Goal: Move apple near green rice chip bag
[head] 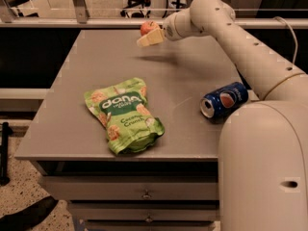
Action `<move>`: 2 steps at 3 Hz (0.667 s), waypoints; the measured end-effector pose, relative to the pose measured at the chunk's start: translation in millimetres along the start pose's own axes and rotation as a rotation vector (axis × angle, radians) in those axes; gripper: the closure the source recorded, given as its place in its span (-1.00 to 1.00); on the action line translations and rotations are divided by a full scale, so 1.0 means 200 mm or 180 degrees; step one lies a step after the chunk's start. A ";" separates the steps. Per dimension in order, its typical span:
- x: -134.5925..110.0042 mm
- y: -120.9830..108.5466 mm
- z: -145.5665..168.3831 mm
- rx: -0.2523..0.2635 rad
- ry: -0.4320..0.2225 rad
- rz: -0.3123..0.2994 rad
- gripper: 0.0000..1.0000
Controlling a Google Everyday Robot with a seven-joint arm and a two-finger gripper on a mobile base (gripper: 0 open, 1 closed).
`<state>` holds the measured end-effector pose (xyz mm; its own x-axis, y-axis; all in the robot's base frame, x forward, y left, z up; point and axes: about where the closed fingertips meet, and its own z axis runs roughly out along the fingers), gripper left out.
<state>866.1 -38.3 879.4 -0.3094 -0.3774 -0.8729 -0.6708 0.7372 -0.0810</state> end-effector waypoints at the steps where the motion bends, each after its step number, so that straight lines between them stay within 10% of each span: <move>1: 0.04 0.03 0.08 0.0134 0.0054 0.0147 -1.00; 2: 0.04 0.06 0.13 0.0180 0.0055 0.0202 -1.00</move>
Offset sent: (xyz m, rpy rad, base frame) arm 0.0082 0.0243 -0.0172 0.0249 0.0232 -0.1065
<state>873.7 -17.0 859.2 -0.3620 -0.3381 -0.8687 -0.6105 0.7902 -0.0532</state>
